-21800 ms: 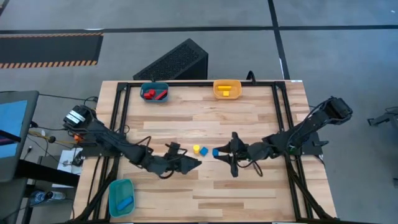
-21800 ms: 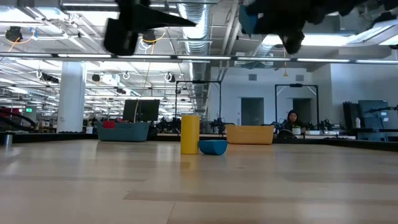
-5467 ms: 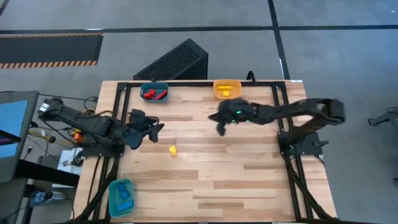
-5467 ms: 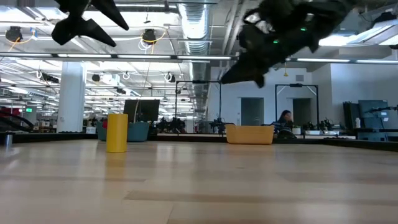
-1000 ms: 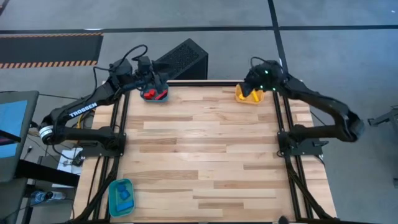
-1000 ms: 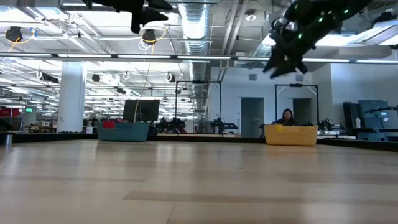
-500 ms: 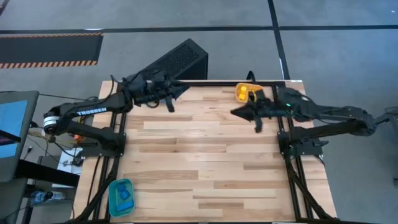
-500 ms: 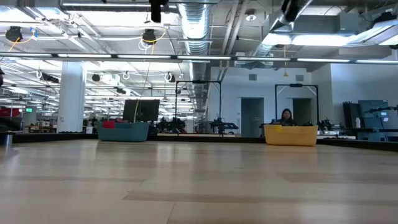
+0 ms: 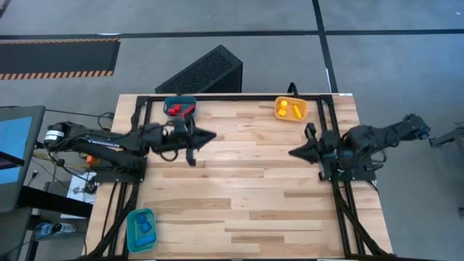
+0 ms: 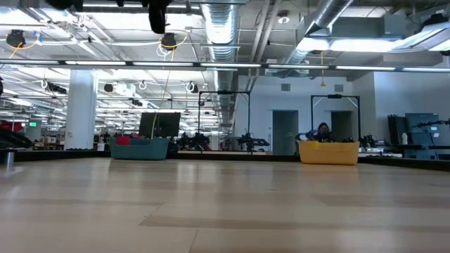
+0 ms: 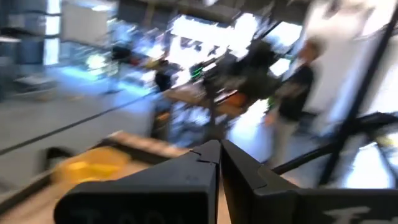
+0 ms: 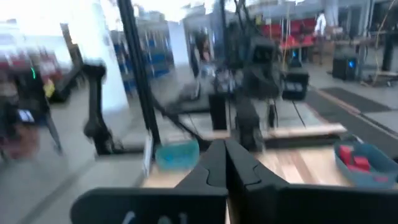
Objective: Sort & place blocks by color
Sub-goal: Return To Home Position
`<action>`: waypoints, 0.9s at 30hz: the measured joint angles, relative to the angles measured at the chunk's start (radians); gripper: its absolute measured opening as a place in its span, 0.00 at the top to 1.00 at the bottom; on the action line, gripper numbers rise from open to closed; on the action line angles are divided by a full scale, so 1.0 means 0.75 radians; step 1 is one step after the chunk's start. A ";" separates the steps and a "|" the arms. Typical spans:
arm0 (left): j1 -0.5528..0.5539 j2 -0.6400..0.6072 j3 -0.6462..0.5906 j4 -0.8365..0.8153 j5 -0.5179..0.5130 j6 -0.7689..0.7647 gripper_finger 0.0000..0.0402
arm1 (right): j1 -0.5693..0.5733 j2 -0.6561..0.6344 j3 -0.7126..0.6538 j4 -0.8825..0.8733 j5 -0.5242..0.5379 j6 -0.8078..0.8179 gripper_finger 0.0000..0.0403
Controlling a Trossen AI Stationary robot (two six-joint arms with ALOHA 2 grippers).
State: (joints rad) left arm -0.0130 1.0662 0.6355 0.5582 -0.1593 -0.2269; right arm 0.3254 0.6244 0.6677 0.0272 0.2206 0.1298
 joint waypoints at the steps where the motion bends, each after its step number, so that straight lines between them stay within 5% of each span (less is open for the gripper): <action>1: -0.018 0.000 -0.041 0.091 0.026 -0.027 1.00 | 0.015 0.005 -0.022 -0.014 0.032 -0.020 0.98; 5: -0.035 -0.012 -0.092 0.198 0.096 0.008 1.00 | 0.027 0.064 -0.064 -0.180 0.068 -0.030 0.96; 16: -0.022 -0.295 -0.105 -0.267 0.060 0.481 1.00 | -0.030 -0.133 -0.096 -0.212 0.165 -0.212 0.98; 27: 0.159 -0.468 -0.562 0.107 0.052 0.399 1.00 | -0.158 -0.382 -0.472 0.068 0.020 -0.183 0.99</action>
State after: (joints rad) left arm 0.1060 0.7149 0.2138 0.6386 -0.1205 0.0720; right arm 0.2066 0.3381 0.3139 0.0779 0.2359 -0.0072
